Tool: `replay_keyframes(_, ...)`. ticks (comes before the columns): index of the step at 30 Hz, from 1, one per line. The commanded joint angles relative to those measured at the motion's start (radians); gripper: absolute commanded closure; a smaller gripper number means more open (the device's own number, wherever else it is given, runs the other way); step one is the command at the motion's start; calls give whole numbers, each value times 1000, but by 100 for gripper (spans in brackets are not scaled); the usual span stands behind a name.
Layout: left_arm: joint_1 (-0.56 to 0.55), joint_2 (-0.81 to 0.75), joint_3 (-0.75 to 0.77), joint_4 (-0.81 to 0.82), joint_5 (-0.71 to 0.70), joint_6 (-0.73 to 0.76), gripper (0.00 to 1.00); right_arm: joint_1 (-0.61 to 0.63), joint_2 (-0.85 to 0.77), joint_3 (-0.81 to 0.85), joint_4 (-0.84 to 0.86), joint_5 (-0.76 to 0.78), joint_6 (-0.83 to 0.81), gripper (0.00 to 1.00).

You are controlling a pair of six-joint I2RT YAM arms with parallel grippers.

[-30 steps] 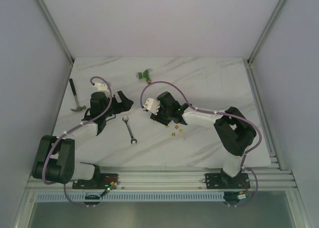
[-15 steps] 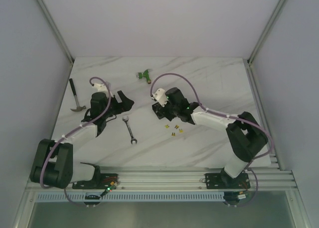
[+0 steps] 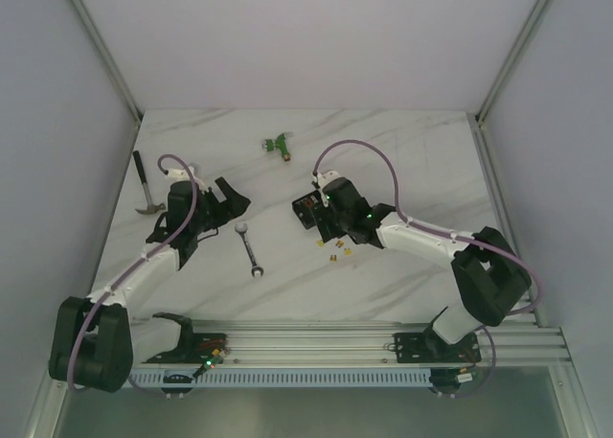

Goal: Snap on the fuse box
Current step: Pick up the fuse from the center of the board.

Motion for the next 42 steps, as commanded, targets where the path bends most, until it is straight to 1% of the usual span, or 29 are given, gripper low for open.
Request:
replay_keyframes(1, 4, -27, 7, -103, 25, -12, 0, 23, 2, -28, -8, 109, 184, 34)
replay_keyframes(3, 3, -43, 1, -119, 41, -6, 0, 25, -2, -41, -8, 154, 223, 29)
replay_keyframes(4, 1, -53, -3, -122, 48, -6, 0, 25, -3, -46, -10, 171, 244, 28)
replay_keyframes(7, -20, -92, -23, -124, 51, -11, 0, 29, 11, -39, -29, 202, 300, 30)
replay_keyframes(10, -53, -117, -46, -122, 24, -9, 0, 53, 38, -33, -11, 214, 335, 31)
replay_keyframes(17, -62, -175, -66, -144, 60, 6, 0, 124, 125, 26, 18, 263, 340, 31)
replay_keyframes(26, -62, -206, -88, -158, 118, 13, 0, 143, 200, 59, 9, 315, 318, 31)
replay_keyframes(32, -63, -221, -94, -157, 126, 19, 0, 142, 209, 34, -20, 337, 308, 30)
replay_keyframes(37, -64, -231, -89, -157, 138, 24, 0, 142, 183, 6, -64, 379, 308, 30)
replay_keyframes(42, -67, -234, -98, -155, 117, 13, 0, 142, 151, -3, -106, 404, 322, 30)
